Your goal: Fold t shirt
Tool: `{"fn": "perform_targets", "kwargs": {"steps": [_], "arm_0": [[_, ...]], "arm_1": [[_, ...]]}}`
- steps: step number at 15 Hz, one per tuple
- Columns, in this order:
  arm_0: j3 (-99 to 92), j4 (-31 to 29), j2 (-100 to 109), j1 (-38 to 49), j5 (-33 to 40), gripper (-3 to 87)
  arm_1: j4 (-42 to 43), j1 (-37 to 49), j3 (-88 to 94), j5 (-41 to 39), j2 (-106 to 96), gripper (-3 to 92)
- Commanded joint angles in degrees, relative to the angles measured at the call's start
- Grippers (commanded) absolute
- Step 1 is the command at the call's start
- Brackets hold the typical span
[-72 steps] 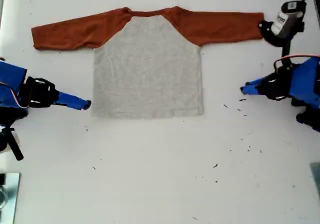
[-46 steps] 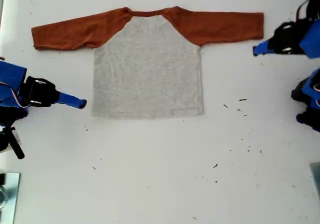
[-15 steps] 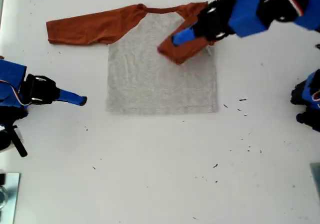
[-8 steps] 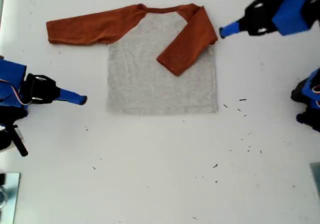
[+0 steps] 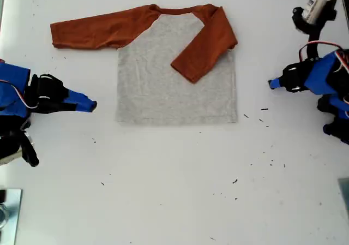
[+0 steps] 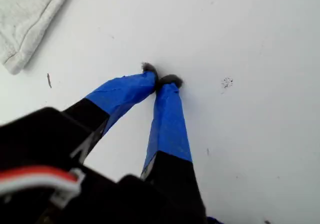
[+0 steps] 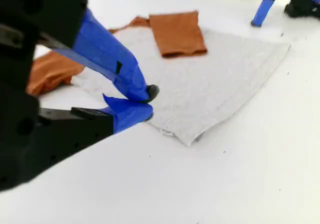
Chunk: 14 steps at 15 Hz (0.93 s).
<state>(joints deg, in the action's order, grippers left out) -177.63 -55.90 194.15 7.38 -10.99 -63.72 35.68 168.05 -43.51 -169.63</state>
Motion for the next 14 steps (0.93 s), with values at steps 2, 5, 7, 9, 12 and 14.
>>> {"fn": "perform_targets", "kwargs": {"steps": [2,5,7,9,12,14], "arm_0": [[38.6,-14.5,-33.7,4.7,-6.8,-0.3],[64.0,-34.7,-57.9,19.3,-4.9,-0.2],[63.4,-33.1,-58.4,29.8,0.8,-0.2],[57.5,-30.8,-56.0,40.0,7.5,4.4],[56.0,-30.7,-59.2,50.0,14.5,32.2],[56.0,-29.8,-59.1,58.4,18.8,35.2]], "arm_1": [[2.2,-0.4,0.4,-1.0,-0.6,3.5],[1.2,-1.0,1.9,-0.5,-4.8,3.5],[-1.8,-1.3,4.5,-0.4,-13.9,3.5],[-4.7,-1.8,6.2,0.4,-20.5,3.4],[-4.3,-1.6,6.0,0.2,-19.5,3.4],[-4.3,-1.6,6.0,0.1,-19.5,3.4]]}}
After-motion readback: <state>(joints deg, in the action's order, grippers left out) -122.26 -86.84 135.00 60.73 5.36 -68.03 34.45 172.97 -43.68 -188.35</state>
